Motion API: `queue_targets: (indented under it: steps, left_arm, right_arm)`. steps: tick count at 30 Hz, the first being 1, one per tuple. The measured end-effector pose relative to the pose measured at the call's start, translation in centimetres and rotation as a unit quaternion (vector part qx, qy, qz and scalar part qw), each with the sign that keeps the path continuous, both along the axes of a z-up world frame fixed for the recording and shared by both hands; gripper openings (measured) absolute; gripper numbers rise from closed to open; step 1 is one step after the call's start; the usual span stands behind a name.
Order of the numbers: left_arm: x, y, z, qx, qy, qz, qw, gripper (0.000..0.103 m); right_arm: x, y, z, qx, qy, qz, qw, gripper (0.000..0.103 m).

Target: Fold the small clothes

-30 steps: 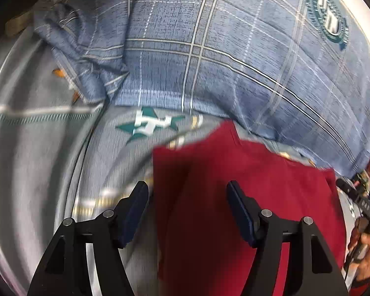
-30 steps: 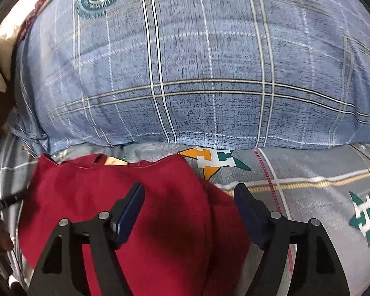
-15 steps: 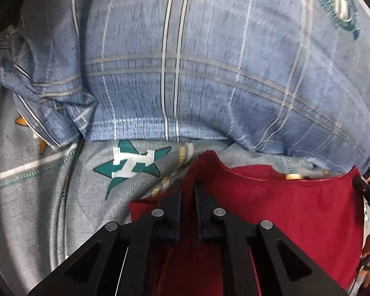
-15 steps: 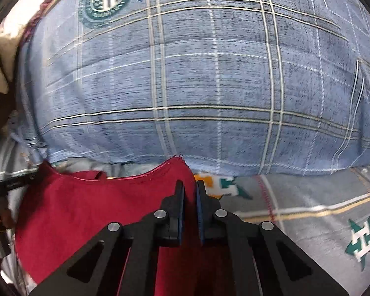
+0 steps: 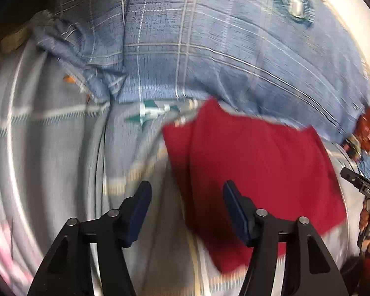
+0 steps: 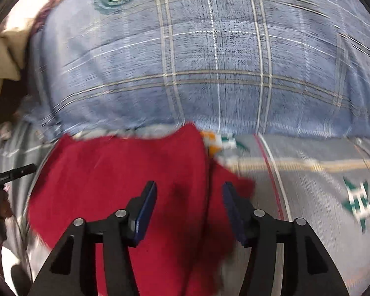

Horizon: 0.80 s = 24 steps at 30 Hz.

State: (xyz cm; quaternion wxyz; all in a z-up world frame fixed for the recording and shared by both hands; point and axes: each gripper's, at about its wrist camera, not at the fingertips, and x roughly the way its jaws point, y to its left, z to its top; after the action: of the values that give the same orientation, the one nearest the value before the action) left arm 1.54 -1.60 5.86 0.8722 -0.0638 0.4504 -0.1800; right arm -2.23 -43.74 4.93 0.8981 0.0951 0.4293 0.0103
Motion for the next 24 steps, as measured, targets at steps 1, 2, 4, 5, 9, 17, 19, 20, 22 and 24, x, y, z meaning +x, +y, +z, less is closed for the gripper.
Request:
queue_targets:
  steps: [1,2,4,5,9,17,19,20,22,24]
  left_arm:
    - [-1.0,0.3,-0.5,-0.010,0.007,-0.009,0.9999,0.065]
    - [-2.0,0.5,-1.3,-0.016,0.023,-0.019,0.9994,0.065]
    - [-3.8,0.5,-1.9,-0.023,0.039,-0.028,0.9986,0.064]
    - [-4.4,0.6,-2.2,-0.024,0.038,-0.029,0.9986,0.063]
    - [-6.0,-0.1,-2.5,-0.021,0.027,-0.042,0.9985,0.060]
    - [-5.4,-1.9,-3.7,-0.025,0.038,-0.066,0.9968,0.013]
    - [-5.2,-2.0,-3.9,-0.022,0.038,-0.073,0.9964,0.010]
    - [-5.1,-2.0,-3.9,-0.020,0.039,-0.074,0.9963,0.009]
    - [-5.1,-1.6,-3.4,-0.018,0.035,-0.079,0.9961,0.009]
    - [-5.6,-0.9,-2.6,-0.011,0.020,-0.086,0.9961,0.009]
  right_arm:
    - [-1.4,0.2,-0.1,0.002,0.002,0.005,1.000,0.057]
    - [-3.0,0.3,-0.3,0.001,0.006,0.010,1.000,0.057]
    - [-5.9,0.7,-1.0,-0.002,0.014,0.012,1.000,0.057]
    - [-6.6,0.7,-1.3,-0.002,0.017,0.011,1.000,0.057]
    - [-9.2,1.4,-2.2,0.007,0.030,0.007,0.999,0.057]
    - [-9.7,1.7,-2.6,0.032,0.031,0.001,0.999,0.057]
    - [-9.7,1.7,-2.7,0.034,0.029,0.000,0.999,0.057]
    - [-9.7,1.6,-2.8,0.036,0.031,-0.002,0.999,0.057]
    - [-9.8,1.3,-2.9,0.042,0.032,-0.008,0.999,0.057]
    - [-10.0,1.1,-2.8,0.045,0.030,-0.011,0.998,0.057]
